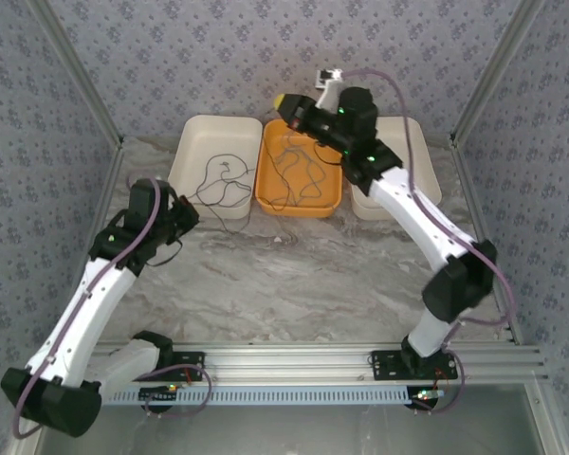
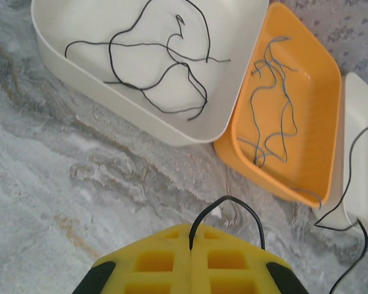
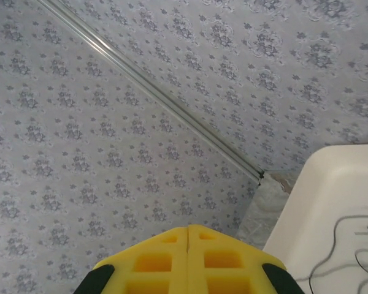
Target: Untangle the cables
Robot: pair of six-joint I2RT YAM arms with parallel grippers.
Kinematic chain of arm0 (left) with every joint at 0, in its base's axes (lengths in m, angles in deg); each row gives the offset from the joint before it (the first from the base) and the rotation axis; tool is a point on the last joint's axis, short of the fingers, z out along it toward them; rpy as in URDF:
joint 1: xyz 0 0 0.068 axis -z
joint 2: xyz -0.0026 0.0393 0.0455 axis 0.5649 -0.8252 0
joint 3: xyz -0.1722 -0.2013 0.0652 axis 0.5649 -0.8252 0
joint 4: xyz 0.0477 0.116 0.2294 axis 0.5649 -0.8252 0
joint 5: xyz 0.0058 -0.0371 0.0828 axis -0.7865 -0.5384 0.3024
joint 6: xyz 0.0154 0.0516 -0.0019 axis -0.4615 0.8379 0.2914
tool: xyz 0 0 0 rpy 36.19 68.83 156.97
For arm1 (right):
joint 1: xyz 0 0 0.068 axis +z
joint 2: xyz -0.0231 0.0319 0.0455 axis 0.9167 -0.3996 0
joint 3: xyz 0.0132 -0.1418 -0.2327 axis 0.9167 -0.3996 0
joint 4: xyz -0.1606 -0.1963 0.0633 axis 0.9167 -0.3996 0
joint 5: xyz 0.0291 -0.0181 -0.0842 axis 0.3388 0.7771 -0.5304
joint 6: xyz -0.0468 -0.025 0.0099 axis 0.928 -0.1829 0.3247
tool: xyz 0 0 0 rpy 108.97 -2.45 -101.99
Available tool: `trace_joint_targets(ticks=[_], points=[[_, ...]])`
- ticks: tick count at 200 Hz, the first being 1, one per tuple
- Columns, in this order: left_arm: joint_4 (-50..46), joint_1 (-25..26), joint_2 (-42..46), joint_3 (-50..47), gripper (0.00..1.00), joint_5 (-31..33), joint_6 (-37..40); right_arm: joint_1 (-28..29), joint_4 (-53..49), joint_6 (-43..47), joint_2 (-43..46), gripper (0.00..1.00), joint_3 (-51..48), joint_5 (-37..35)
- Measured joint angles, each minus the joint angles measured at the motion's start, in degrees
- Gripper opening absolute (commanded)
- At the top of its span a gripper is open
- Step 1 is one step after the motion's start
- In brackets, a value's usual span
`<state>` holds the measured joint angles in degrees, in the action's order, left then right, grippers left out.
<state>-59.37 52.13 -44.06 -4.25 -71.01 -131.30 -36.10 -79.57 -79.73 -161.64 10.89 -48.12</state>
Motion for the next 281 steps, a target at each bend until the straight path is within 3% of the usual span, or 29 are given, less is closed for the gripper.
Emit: trace_joint_targets(ticks=[31,69,99,134,162,180,229,281], points=[[2.5,-8.0,-5.4,2.3,0.00,-3.8,0.3,0.9,2.4,-0.5,-14.1,0.00,13.4,1.5],[7.8,-16.5,-11.5,2.6,0.00,-9.9,0.0,1.7,1.7,-2.2,-33.5,0.00,36.4,2.5],[12.0,-18.9,-18.2,3.1,0.00,-13.5,-0.3,2.0,0.9,-4.2,-46.6,0.00,50.9,1.6],[16.2,-19.2,-27.1,5.4,0.00,-16.2,-0.3,2.1,0.8,-6.4,-54.1,0.00,52.5,-1.0],[19.0,-19.2,-33.3,6.4,0.00,-18.2,-0.4,2.4,0.2,-7.9,-59.5,0.42,52.7,-2.2],[19.5,-19.2,-35.7,6.4,0.00,-18.8,-0.6,2.8,-2.7,-7.8,-61.4,0.60,52.7,-2.7],[19.9,-18.4,-36.1,6.4,0.00,-18.4,-0.6,3.7,-11.3,-3.1,-61.0,0.72,54.5,-2.7],[19.0,-16.2,-39.1,10.6,0.00,-17.0,-0.5,3.8,-17.5,3.2,-50.8,0.74,50.7,-5.6]])
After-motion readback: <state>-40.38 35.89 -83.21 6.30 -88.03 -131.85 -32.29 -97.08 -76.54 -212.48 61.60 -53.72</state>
